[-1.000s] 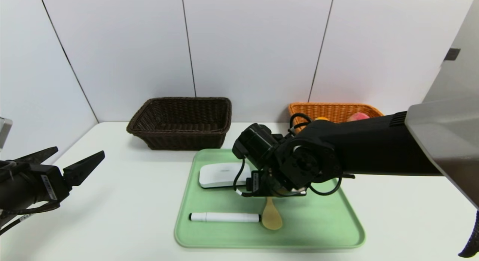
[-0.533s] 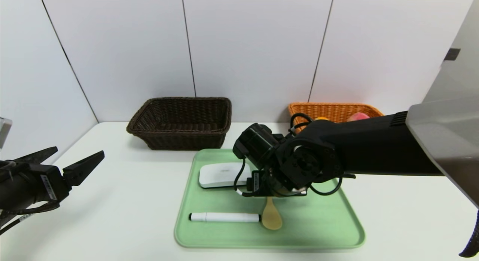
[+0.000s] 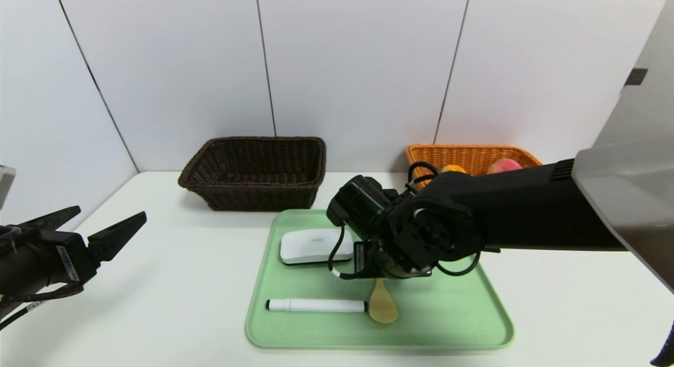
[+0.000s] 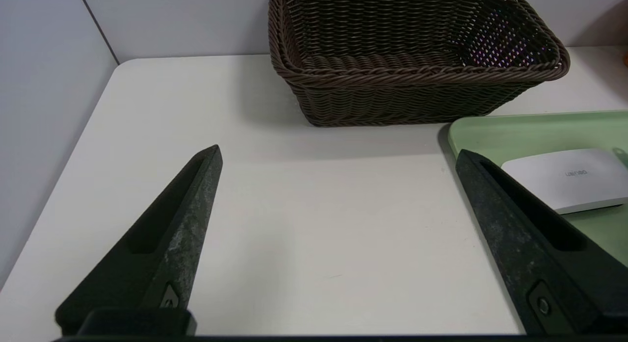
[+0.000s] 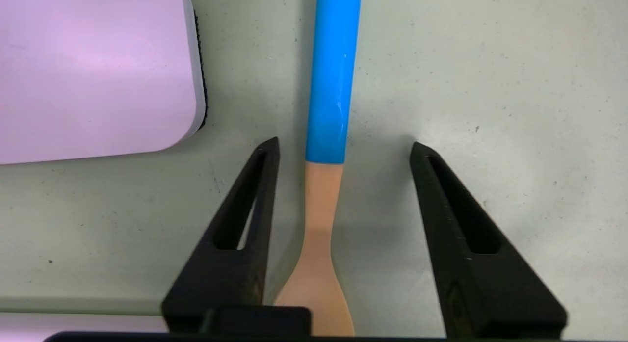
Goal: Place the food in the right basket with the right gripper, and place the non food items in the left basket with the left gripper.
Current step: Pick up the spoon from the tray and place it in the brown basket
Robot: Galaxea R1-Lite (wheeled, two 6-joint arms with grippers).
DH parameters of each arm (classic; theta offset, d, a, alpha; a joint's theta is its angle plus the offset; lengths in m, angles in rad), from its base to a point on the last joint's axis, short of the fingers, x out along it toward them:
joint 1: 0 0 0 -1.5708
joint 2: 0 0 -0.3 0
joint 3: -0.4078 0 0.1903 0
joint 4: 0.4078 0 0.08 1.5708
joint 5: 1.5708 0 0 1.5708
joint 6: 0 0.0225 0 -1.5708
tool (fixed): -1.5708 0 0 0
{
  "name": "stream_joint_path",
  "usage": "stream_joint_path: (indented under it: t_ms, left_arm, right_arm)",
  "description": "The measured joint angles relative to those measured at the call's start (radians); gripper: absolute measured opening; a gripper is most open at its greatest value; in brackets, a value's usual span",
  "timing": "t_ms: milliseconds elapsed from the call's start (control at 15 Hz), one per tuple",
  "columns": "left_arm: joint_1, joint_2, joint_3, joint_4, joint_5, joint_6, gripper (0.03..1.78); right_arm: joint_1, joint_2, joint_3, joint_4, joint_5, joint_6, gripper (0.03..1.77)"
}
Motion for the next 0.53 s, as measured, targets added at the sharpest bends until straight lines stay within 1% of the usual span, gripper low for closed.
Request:
stream_joint_path:
  t_ms: [67,200,533]
  left_arm:
    - [0.0,0.0,0.0,0.0,0.0,0.0,1.69]
    - [0.0,-0.001,0.0,0.0,0.0,0.0,1.69]
    - [0.0,-0.003,0.001,0.001,0.0,0.0,1.69]
  right_arm:
    - [0.0,0.0,0.0,0.0,0.0,0.0,0.77]
    - [0.001,-0.001,0.002,-0.006,-0.001,-0.001,0.14]
    - [0.008,-0.006,0.012,-0.041,0.0,-0.002,0.14]
